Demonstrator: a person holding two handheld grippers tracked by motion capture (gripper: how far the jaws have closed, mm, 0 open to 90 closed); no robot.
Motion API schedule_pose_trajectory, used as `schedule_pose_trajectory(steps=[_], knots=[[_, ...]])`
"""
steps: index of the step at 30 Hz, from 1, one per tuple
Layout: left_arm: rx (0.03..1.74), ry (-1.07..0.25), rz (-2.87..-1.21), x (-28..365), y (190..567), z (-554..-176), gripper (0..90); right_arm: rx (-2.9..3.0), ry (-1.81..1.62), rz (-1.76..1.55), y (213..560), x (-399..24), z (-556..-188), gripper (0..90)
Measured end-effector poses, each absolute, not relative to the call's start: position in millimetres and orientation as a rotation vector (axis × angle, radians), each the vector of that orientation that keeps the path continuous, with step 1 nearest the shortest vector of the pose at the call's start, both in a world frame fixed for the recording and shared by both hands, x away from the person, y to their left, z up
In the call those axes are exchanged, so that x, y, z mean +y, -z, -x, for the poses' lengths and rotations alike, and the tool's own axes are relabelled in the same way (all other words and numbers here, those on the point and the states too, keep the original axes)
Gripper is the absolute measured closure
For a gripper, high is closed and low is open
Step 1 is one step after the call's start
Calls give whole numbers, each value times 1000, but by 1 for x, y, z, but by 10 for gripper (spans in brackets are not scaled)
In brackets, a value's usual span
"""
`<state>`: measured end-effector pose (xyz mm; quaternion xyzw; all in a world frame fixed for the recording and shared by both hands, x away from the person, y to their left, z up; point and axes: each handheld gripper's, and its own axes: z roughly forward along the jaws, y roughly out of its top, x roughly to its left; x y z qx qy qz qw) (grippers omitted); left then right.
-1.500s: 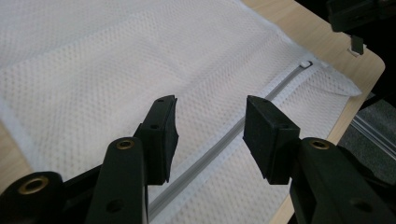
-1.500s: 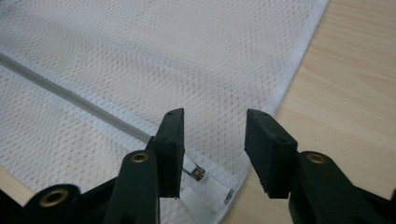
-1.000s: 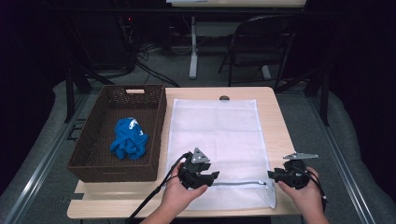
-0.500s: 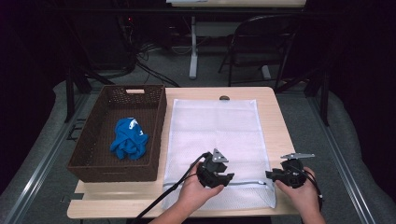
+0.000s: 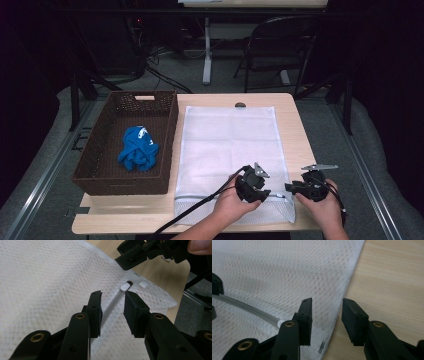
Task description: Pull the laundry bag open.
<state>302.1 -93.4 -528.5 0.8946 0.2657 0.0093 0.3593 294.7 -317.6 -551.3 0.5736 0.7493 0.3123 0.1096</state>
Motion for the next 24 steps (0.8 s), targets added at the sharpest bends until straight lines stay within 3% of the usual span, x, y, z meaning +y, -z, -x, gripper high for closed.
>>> schedule_pose_trajectory(steps=[24], knots=[[692,38,-2370,-112,561,-303,796,2198,-941,-1808,560,-323,-297,621]])
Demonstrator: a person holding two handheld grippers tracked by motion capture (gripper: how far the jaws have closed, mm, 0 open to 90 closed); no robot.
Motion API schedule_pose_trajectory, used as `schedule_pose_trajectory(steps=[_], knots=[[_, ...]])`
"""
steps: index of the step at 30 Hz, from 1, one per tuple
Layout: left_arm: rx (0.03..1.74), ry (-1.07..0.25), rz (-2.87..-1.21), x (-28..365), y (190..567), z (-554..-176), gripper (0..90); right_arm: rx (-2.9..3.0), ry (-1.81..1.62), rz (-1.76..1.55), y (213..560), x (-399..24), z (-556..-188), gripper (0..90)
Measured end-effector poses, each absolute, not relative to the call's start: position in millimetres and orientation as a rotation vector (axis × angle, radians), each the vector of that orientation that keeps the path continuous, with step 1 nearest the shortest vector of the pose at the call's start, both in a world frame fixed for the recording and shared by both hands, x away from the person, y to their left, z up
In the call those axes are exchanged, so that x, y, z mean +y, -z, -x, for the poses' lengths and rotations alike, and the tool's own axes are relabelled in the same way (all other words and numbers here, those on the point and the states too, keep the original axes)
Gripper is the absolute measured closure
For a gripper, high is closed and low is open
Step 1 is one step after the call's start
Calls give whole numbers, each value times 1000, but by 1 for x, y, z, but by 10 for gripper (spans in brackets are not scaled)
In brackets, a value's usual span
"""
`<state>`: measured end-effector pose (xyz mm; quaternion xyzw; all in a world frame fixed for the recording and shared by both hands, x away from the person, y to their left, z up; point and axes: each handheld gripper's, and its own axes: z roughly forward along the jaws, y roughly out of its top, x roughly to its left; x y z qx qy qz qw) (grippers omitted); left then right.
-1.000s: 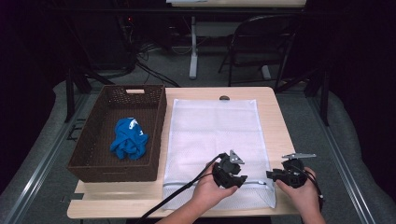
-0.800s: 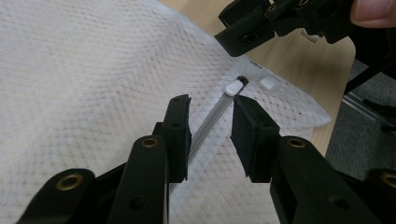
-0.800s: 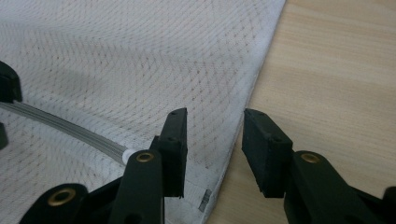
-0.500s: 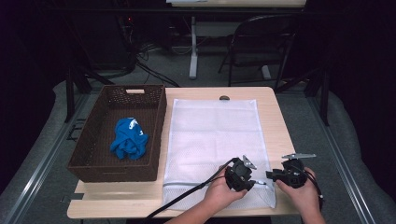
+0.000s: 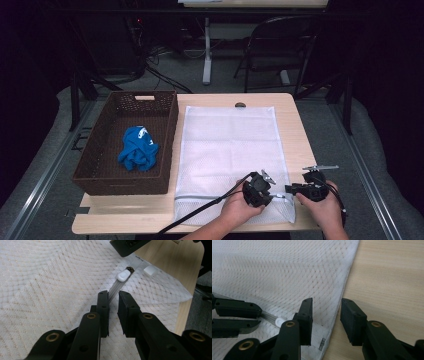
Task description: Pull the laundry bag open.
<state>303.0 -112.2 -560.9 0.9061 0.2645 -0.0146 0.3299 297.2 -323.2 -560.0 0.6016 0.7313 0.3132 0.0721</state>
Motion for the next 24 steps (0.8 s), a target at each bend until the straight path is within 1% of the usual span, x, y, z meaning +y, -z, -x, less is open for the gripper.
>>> schedule_pose_trajectory(steps=[17,21,24], knots=[[699,39,-2386,-112,567,-305,824,2222,-977,-1874,564,-323,-297,633],[702,37,-2376,-112,568,-304,828,2227,-969,-1866,564,-319,-298,673],[703,43,-2381,-112,568,-305,830,2232,-947,-1853,564,-316,-299,725]])
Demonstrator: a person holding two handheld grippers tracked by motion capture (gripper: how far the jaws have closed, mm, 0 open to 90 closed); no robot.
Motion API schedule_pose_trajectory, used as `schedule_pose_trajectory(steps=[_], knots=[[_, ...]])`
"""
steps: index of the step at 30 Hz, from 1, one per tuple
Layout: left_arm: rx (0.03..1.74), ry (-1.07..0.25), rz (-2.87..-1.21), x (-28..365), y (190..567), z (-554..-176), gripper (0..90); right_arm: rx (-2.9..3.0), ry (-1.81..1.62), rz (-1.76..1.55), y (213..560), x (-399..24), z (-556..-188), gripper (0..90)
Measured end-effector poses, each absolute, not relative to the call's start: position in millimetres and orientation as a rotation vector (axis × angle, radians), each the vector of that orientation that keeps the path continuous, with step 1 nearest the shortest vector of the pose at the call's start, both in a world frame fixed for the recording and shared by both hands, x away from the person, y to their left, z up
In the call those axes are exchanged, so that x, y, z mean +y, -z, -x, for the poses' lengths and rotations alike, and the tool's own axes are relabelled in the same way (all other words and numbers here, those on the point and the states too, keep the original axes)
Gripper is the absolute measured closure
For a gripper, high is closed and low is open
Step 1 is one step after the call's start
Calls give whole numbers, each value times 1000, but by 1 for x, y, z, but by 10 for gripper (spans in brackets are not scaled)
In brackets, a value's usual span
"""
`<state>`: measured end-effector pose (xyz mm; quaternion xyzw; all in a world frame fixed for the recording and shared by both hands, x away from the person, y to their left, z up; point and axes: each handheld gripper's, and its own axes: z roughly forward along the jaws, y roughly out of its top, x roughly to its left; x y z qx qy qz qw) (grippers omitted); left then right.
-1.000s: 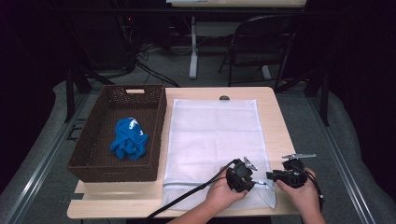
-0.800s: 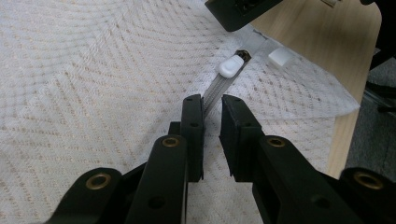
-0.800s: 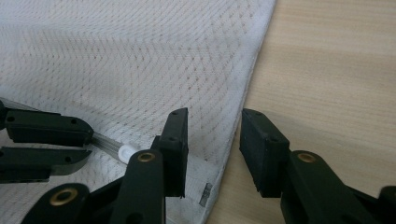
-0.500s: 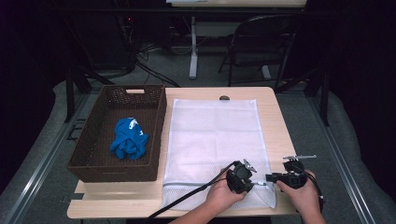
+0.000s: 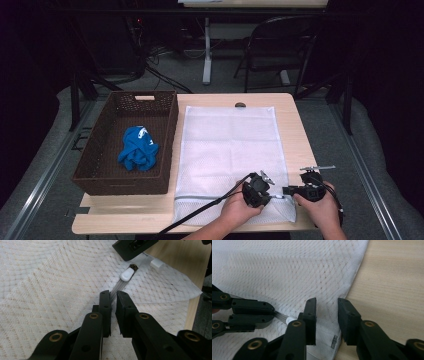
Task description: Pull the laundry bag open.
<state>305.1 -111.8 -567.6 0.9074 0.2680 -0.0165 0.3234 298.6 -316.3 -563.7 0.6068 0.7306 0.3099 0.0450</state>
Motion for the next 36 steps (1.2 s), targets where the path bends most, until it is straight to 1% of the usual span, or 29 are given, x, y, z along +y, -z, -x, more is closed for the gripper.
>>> schedule_pose_trajectory(steps=[4,6,22,32,36], knots=[[709,46,-2376,-112,568,-305,832,2231,-921,-1840,562,-316,-299,854],[713,50,-2372,-112,568,-305,833,2235,-928,-1833,561,-316,-299,894],[727,54,-2341,-110,570,-304,823,2273,-1017,-1743,534,-311,-297,900],[712,14,-2333,-108,571,-302,806,2337,-1041,-1684,514,-302,-304,900],[729,35,-2315,-107,572,-304,803,2358,-1052,-1655,508,-295,-305,900]])
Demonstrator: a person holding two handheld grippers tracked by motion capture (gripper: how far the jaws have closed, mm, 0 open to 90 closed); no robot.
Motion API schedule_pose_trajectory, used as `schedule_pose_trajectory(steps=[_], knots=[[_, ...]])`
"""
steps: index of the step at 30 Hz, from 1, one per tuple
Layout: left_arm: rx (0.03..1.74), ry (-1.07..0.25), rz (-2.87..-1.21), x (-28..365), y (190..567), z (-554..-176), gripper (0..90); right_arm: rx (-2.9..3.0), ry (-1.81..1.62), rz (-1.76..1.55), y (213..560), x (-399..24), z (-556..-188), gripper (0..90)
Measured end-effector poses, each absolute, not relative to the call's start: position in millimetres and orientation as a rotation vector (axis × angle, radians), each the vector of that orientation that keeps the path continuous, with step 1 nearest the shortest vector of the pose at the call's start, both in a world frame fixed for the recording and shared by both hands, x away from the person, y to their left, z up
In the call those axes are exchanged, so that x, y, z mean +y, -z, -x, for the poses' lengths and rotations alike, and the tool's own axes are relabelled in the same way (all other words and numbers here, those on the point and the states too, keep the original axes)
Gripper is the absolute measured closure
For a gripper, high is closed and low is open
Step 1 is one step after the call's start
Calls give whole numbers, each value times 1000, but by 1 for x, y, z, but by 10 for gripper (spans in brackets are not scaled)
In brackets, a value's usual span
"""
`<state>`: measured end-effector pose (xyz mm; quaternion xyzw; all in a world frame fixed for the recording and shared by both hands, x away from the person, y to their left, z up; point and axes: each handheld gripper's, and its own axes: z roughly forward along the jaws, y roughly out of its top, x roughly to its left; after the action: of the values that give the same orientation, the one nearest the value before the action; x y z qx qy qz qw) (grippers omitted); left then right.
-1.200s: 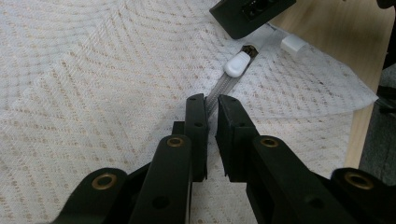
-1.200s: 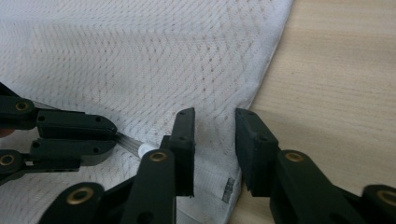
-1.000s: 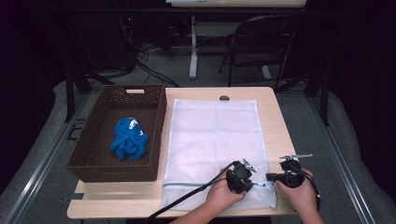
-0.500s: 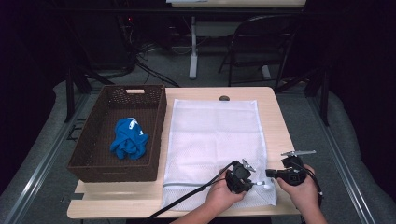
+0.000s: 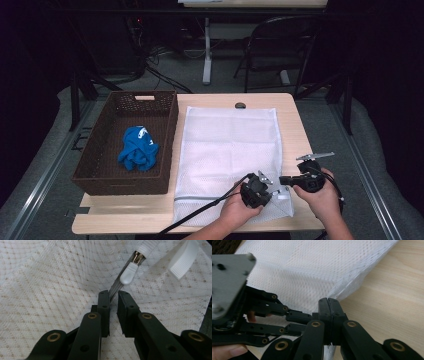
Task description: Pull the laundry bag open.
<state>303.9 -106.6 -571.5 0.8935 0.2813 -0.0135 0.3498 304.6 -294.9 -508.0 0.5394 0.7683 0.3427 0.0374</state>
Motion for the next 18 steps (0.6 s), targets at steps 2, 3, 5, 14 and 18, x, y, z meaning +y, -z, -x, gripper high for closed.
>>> schedule_pose_trajectory(steps=[2,3,5,14,18], knots=[[725,31,-2317,-106,572,-304,802,2360,-1066,-1643,507,-291,-304,900],[727,30,-2315,-106,572,-304,800,2364,-1069,-1632,506,-290,-303,900],[723,26,-2318,-105,571,-304,799,2366,-1057,-1616,506,-287,-303,900],[694,59,-2282,-105,562,-305,773,2373,-1046,-1601,509,-285,-303,900],[674,67,-2280,-108,561,-306,739,2357,-1062,-1599,508,-288,-303,900]])
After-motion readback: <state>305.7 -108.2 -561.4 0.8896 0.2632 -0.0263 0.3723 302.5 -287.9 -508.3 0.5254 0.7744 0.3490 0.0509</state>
